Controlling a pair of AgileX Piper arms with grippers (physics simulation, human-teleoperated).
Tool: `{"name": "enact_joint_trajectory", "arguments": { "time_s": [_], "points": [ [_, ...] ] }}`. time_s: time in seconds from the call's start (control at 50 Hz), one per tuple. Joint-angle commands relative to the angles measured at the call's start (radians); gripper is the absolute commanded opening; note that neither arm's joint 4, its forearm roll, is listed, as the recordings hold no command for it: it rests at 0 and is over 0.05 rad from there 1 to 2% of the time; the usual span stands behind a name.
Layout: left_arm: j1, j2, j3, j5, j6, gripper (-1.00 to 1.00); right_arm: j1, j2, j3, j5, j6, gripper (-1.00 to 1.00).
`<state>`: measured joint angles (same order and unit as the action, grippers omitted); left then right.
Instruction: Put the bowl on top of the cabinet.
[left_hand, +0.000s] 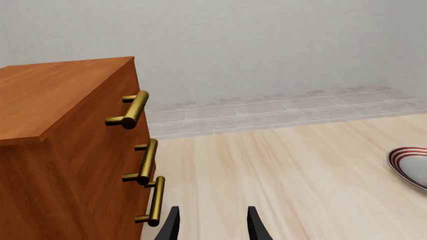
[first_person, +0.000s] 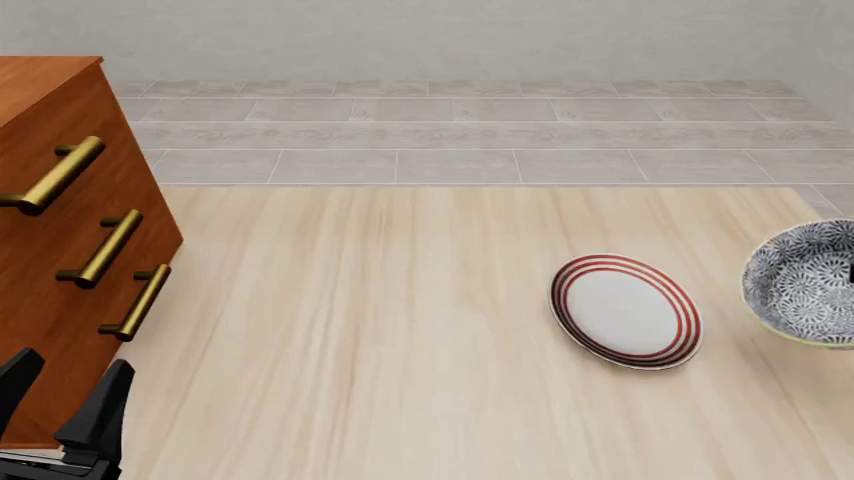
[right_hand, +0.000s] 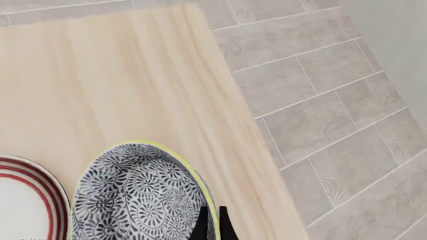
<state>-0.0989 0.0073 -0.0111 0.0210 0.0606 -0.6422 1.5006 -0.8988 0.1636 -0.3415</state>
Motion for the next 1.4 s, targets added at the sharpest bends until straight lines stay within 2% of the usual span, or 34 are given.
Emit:
{"name": "enact_joint_trajectory", "arguments": {
  "time_s": [0.02, 0.22, 0.56, 0.96, 1.18, 1.4],
  "points": [
    [-0.001, -0.002, -0.001, 0.002, -0.002, 1.00, 0.029, -0.116, -0.027, 0.058, 0.021, -1.00],
    [-0.010, 0.000, -0.004, 0.004, -0.002, 1.00, 0.079, -0.227, -0.037, 0.089, 0.060, -1.00],
    [-0.023, -0.003, -0.014, 0.015, 0.003, 1.00, 0.241, -0.413, -0.030, 0.131, 0.149, -1.00],
    [-0.033, 0.002, -0.025, 0.022, 0.002, 1.00, 0.432, -0.489, 0.010, 0.123, 0.229, -1.00],
    [-0.038, -0.002, -0.027, 0.030, 0.002, 1.00, 0.555, -0.529, 0.039, 0.112, 0.295, -1.00],
    [-0.044, 0.023, -0.024, 0.007, -0.001, 1.00, 0.645, -0.567, 0.087, 0.062, 0.346, -1.00]
  ]
}}
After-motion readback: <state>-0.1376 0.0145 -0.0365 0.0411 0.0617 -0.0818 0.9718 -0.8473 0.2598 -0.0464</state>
